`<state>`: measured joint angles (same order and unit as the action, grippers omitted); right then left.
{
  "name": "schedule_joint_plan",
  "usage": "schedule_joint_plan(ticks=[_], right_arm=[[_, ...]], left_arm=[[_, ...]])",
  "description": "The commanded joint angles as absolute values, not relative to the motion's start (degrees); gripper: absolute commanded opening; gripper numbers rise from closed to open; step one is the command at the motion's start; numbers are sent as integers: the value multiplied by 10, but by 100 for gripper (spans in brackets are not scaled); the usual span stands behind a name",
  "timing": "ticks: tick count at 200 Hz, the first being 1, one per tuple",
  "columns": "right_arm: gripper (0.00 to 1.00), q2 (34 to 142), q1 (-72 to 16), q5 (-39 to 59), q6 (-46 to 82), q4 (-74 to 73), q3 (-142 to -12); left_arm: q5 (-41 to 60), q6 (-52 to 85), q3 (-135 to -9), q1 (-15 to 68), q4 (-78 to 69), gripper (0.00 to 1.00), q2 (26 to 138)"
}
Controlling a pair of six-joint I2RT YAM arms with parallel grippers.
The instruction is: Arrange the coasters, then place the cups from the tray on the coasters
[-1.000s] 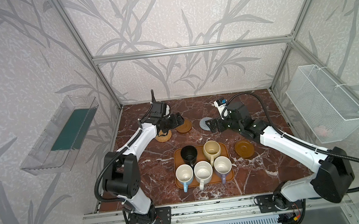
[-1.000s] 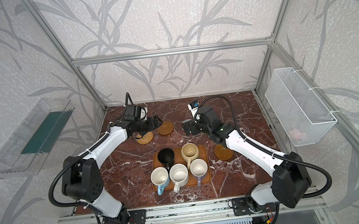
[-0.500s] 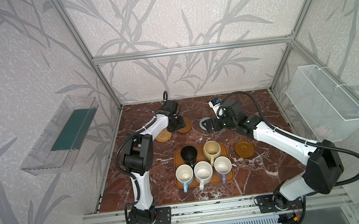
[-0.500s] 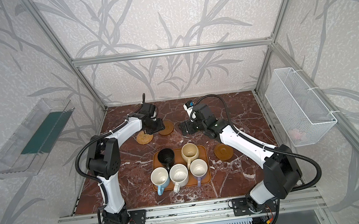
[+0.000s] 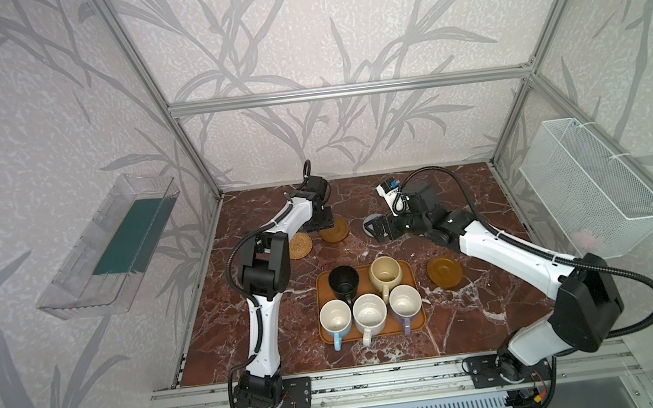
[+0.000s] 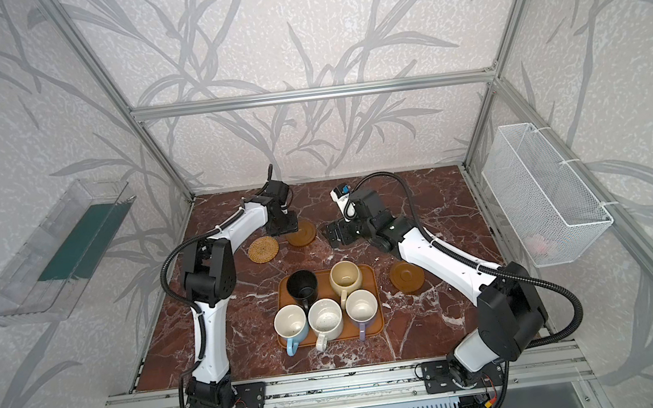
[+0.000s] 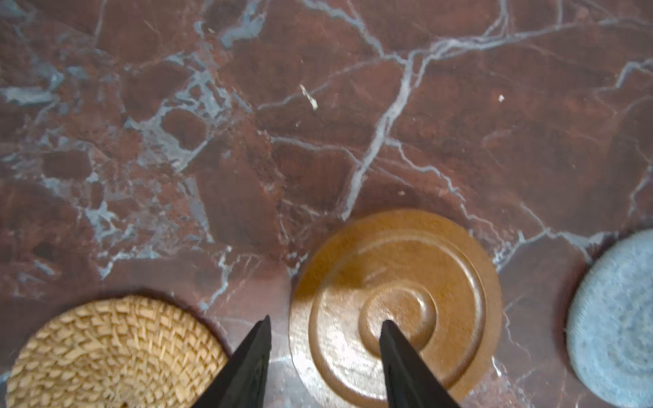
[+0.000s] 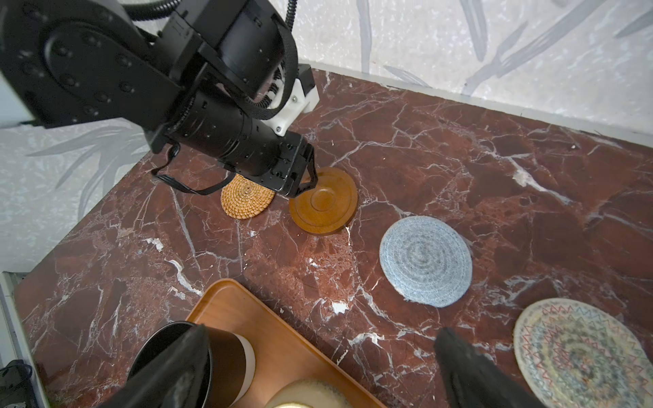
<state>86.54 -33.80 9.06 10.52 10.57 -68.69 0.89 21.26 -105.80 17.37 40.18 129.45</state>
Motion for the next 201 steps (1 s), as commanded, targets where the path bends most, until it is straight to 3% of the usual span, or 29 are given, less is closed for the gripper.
schedule_joint_plan(ticks=[1, 112, 201], right_arm=[[99, 853, -336, 90, 90, 102, -696], [100, 859, -337, 92, 99, 104, -699], [100, 864, -336, 100, 110, 97, -692]], left_arm=[[-2, 195, -1092, 174, 442, 50, 1313], [-33, 199, -1130, 190, 524, 42, 1362], [-39, 220, -1019, 191, 511, 39, 1294]])
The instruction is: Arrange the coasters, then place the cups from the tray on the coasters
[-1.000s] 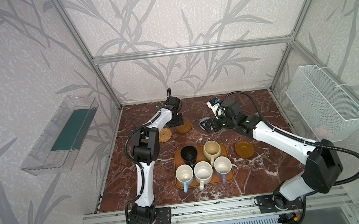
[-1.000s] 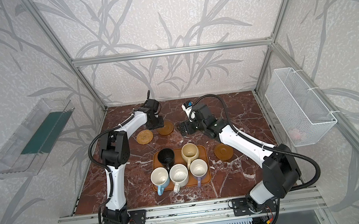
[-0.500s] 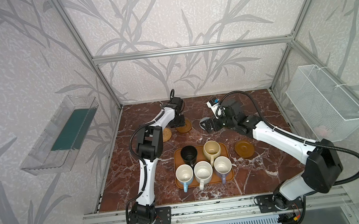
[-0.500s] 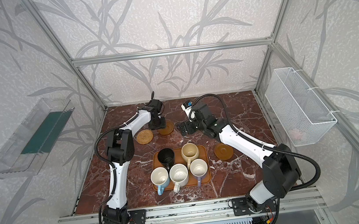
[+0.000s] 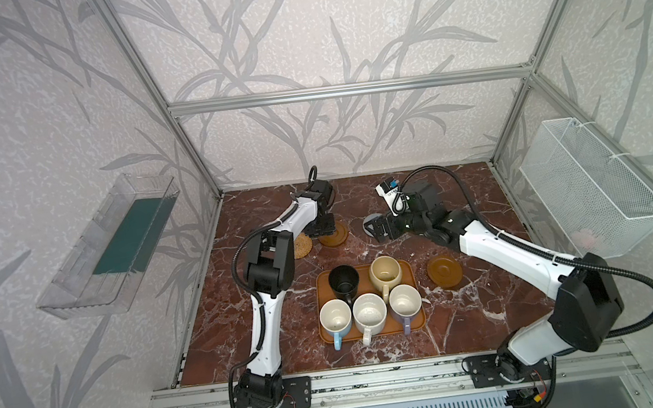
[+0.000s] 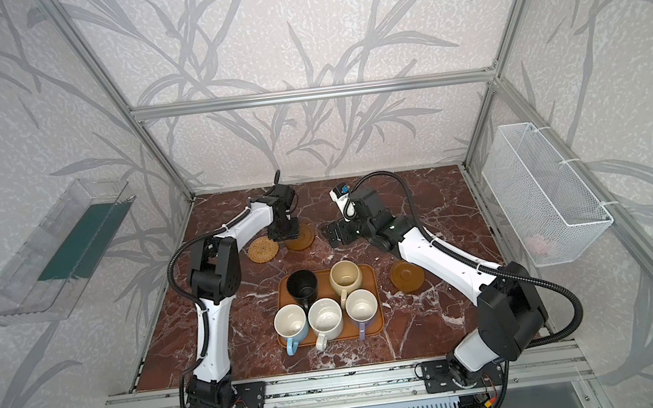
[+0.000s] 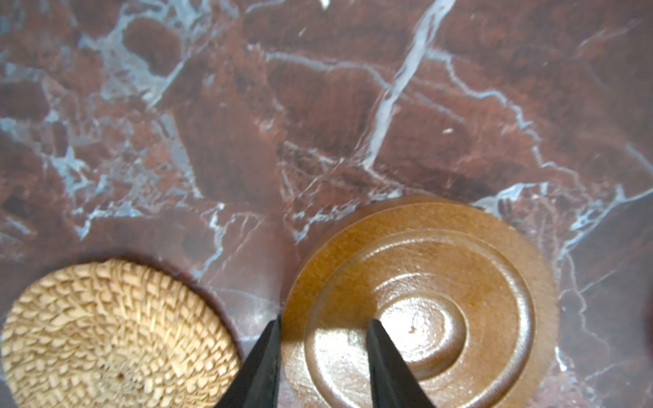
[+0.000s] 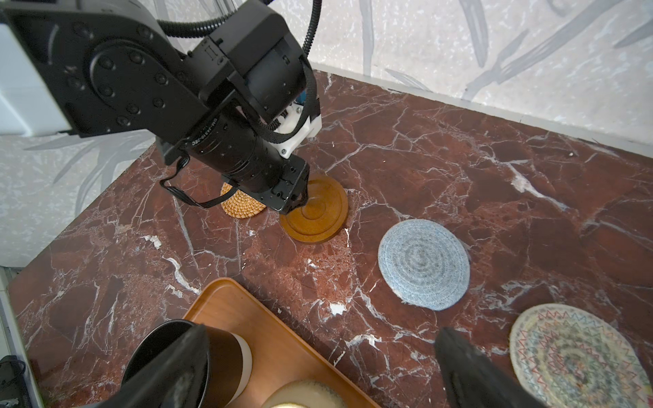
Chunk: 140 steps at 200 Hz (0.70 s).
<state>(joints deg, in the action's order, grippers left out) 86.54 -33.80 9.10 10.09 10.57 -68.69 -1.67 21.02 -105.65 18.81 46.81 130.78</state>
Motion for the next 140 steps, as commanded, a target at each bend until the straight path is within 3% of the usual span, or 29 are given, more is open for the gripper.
schedule_joint_plan(ticks=[1, 140], right_arm=[[100, 864, -336, 100, 110, 97, -692], [100, 859, -336, 108, 113, 95, -682]], left_arm=[[-39, 220, -1018, 191, 510, 39, 1293], [-53, 230, -952, 190, 490, 39, 1259]])
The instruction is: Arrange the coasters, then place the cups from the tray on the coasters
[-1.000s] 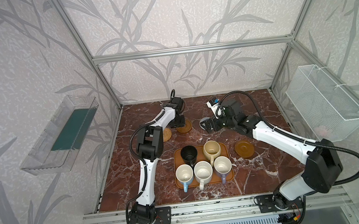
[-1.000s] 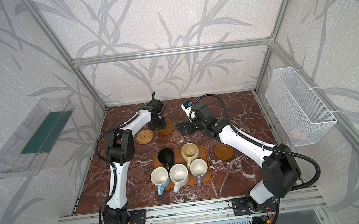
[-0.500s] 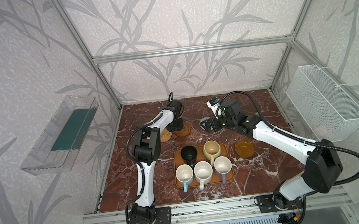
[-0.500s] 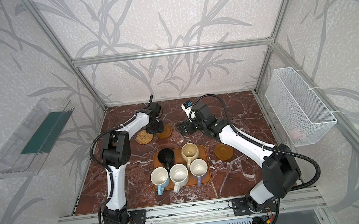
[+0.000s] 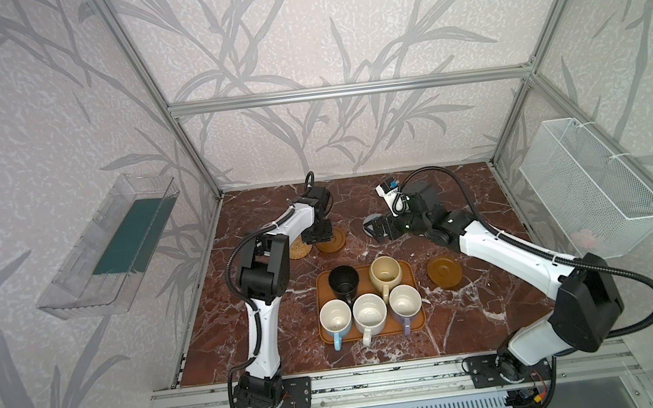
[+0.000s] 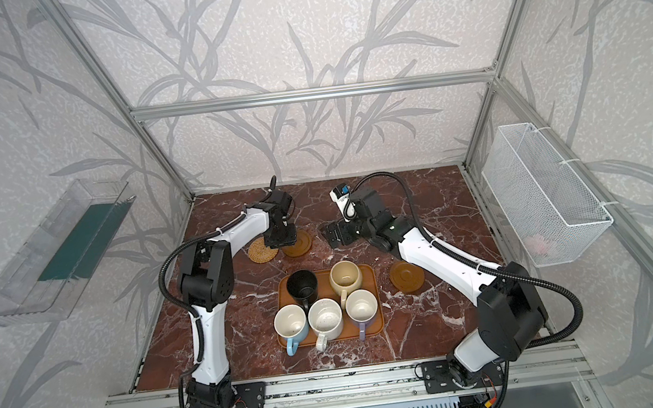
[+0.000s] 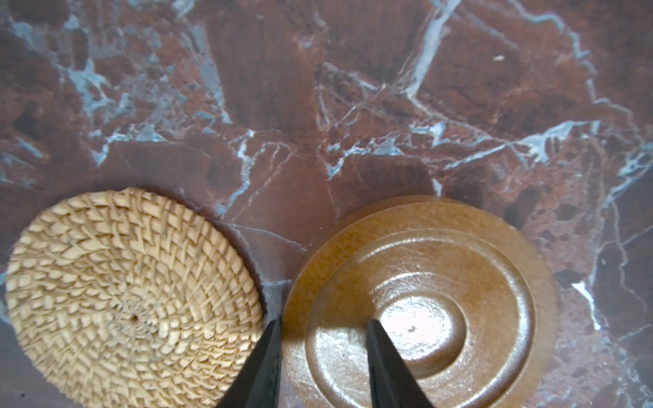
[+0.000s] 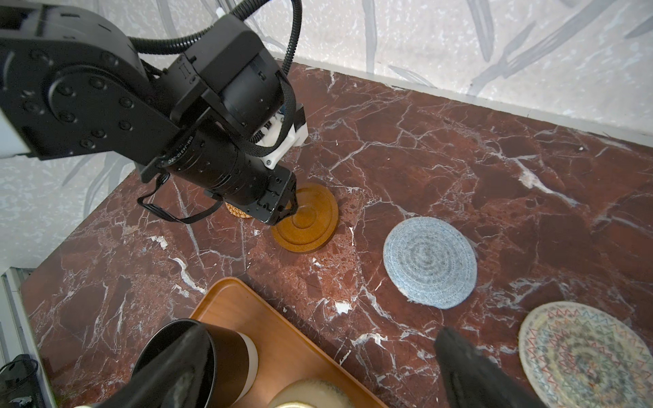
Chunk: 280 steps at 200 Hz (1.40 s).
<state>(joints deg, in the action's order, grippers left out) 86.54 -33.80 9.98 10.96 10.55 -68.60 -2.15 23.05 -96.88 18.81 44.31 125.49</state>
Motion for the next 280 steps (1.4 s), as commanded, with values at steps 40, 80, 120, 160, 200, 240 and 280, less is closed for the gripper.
schedule_joint_plan(ticks=[40, 80, 120, 160, 200, 240, 280], right_arm=[[100, 867, -337, 123, 123, 99, -687], [100, 868, -337, 122, 125, 103, -690], [99, 870, -333, 134, 139, 112, -700], [99, 878, -332, 136, 140, 117, -705], [99, 887, -332, 134, 142, 127, -709], [99, 894, -331, 107, 145, 138, -716], [99, 912, -328, 86, 152, 166, -736]], left_arm=[[-50, 236, -960, 190, 495, 42, 1262], [-47, 232, -971, 189, 492, 47, 1257], [-29, 240, -987, 185, 490, 53, 1259], [-6, 241, -992, 182, 480, 63, 1232], [40, 255, -964, 175, 454, 66, 1187], [88, 269, -936, 167, 427, 66, 1128], [114, 275, -897, 157, 408, 85, 1060]])
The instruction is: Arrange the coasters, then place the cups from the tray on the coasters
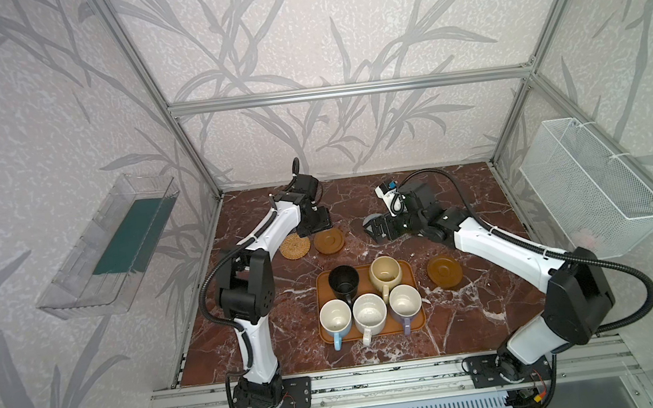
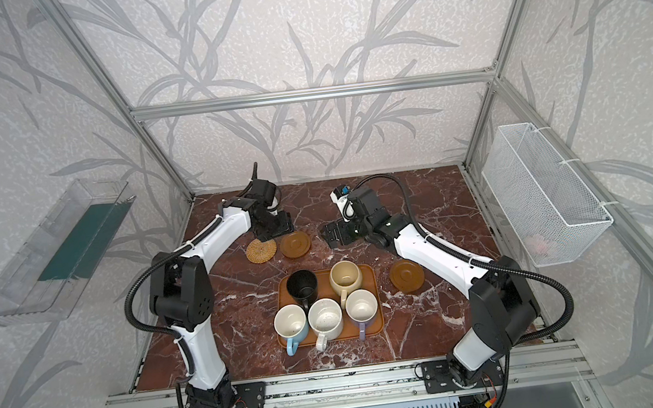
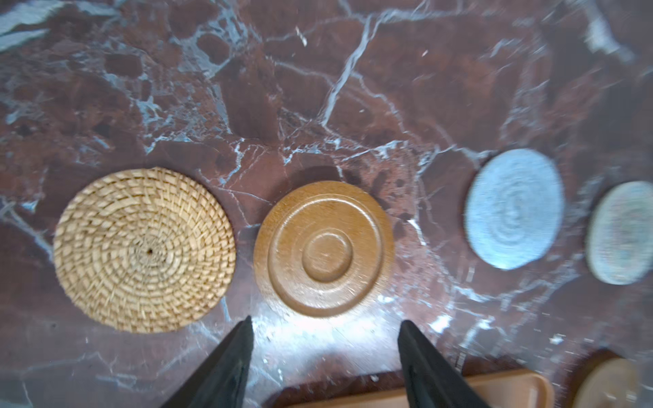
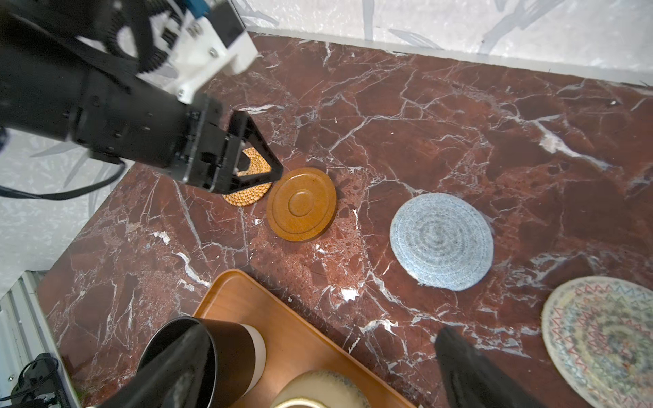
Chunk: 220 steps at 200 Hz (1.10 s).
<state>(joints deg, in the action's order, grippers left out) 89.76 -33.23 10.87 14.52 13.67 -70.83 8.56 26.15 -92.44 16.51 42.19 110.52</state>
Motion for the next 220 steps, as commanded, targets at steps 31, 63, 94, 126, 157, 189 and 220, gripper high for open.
schedule_joint_plan(ticks=[31, 63, 94, 126, 157, 189, 220], right_arm=[[99, 929, -319, 67, 154, 190, -753], [99, 946, -301, 63, 177, 205, -765], [100, 973, -286, 70, 177, 244, -793], [85, 1011, -258, 116, 196, 245, -803], [78, 1052, -241, 132, 205, 271, -833], [73, 1086, -237, 107, 209, 281, -854], [66, 1126, -231, 98, 210, 286, -876]], left_arm=[[122, 270, -868, 151, 407, 99, 1014], [159, 257, -830, 150, 381, 99, 961], [247, 269, -800, 150, 349, 99, 926], [248, 276, -763, 149, 315, 99, 895], [271, 294, -746, 150, 281, 99, 885], [301, 326, -735, 150, 252, 99, 894], [316, 345, -731, 149, 226, 99, 909]])
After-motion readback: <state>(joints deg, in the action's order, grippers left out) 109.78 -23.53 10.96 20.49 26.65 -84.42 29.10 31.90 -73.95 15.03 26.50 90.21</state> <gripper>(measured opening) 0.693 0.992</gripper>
